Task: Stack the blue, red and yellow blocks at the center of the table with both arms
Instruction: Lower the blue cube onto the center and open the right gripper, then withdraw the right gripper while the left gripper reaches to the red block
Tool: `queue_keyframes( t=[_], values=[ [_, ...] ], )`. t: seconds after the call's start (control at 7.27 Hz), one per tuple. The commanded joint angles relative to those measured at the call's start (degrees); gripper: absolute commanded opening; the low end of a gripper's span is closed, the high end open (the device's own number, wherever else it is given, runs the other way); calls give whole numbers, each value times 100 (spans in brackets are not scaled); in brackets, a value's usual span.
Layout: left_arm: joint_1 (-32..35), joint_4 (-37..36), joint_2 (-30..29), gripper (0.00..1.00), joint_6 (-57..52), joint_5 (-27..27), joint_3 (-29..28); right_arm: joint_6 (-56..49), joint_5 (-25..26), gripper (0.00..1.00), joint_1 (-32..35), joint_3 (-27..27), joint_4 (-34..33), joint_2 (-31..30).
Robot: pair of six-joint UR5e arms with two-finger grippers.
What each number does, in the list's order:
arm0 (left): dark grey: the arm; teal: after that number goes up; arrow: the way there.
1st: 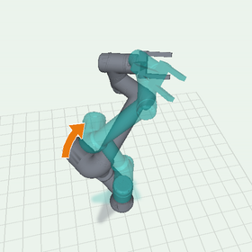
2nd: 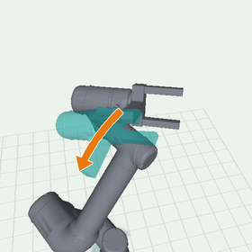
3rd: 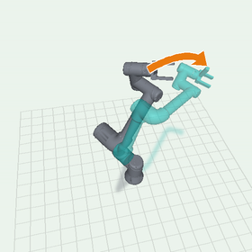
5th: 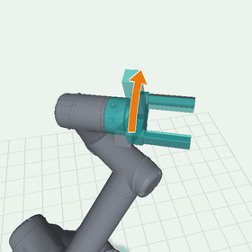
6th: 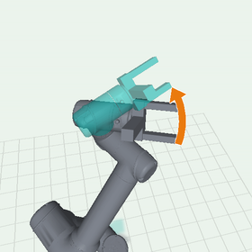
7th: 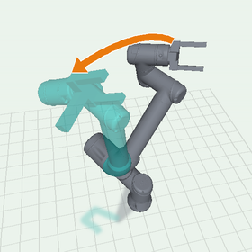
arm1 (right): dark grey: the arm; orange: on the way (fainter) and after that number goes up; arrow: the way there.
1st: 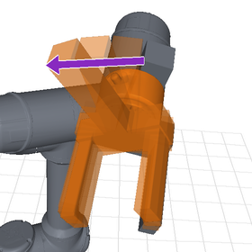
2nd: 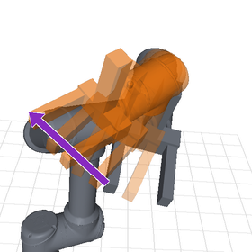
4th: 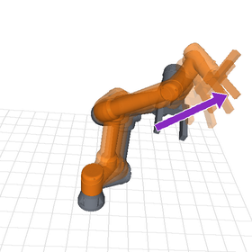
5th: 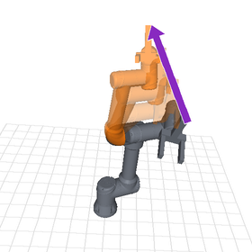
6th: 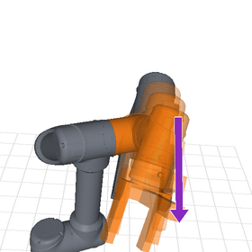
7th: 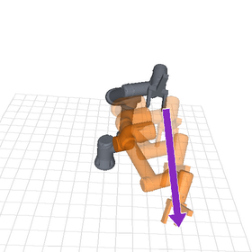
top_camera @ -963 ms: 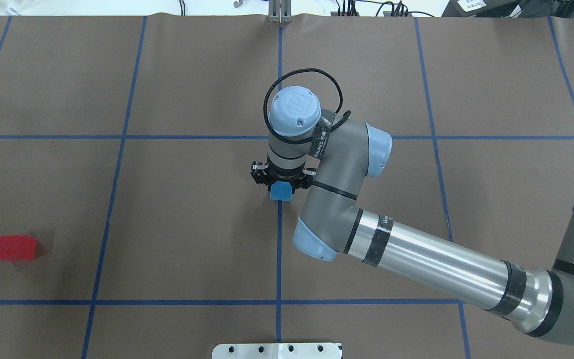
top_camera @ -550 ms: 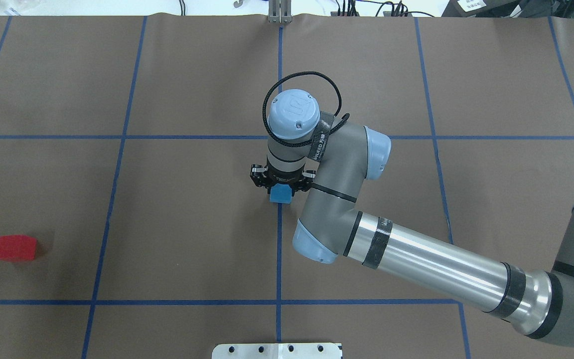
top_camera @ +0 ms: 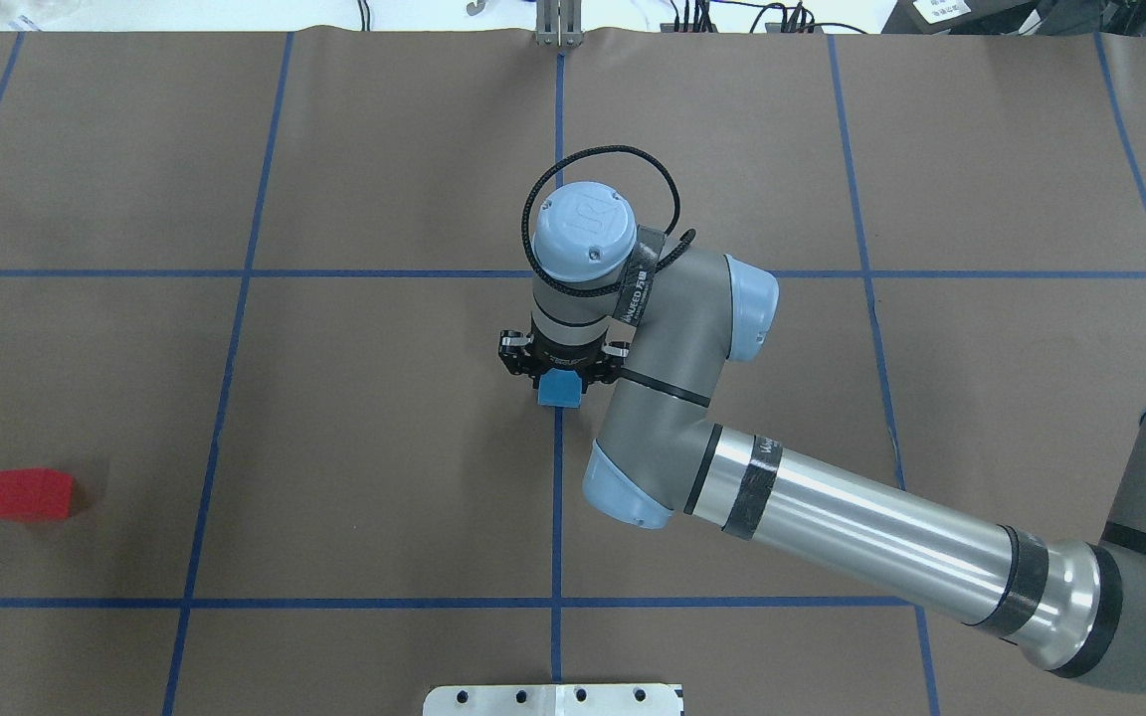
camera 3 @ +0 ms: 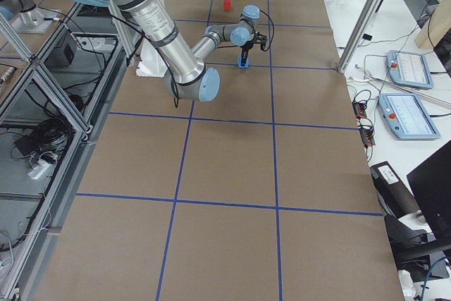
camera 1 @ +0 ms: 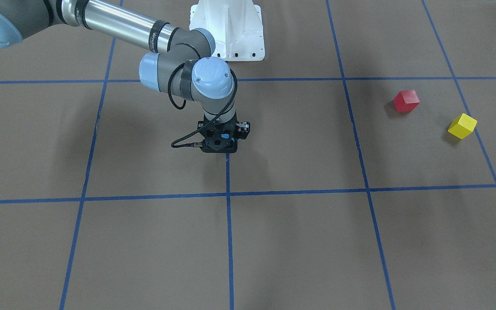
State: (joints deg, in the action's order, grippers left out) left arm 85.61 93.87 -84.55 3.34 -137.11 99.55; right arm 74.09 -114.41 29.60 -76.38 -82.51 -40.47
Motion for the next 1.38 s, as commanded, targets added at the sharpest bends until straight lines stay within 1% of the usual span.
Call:
queue_keyframes(
  t=[0.0,0.28,0.41,0.55,0.69,0.96,1.1,1.24],
  values=[
    [0,0,0,100,0,0,3,-9,24,63,-7,9,7,4],
    [0,0,0,100,0,0,3,-61,24,64,-25,0,16,4],
    [0,0,0,100,0,0,12,-61,24,76,-16,-9,86,21],
    [0,0,0,100,9,0,38,-35,7,100,10,-87,226,-13],
    [-165,70,-52,100,296,0,-5,-44,-20,100,80,-245,227,-57],
    [-779,752,-27,100,1426,577,-172,-53,-81,100,255,-1103,175,-705],
    [-956,1356,26,100,1467,650,-390,-53,-299,100,492,-1525,166,-986],
    [-1054,1780,9,100,1476,651,-723,-44,-658,100,868,-2025,166,-1346]
  ],
)
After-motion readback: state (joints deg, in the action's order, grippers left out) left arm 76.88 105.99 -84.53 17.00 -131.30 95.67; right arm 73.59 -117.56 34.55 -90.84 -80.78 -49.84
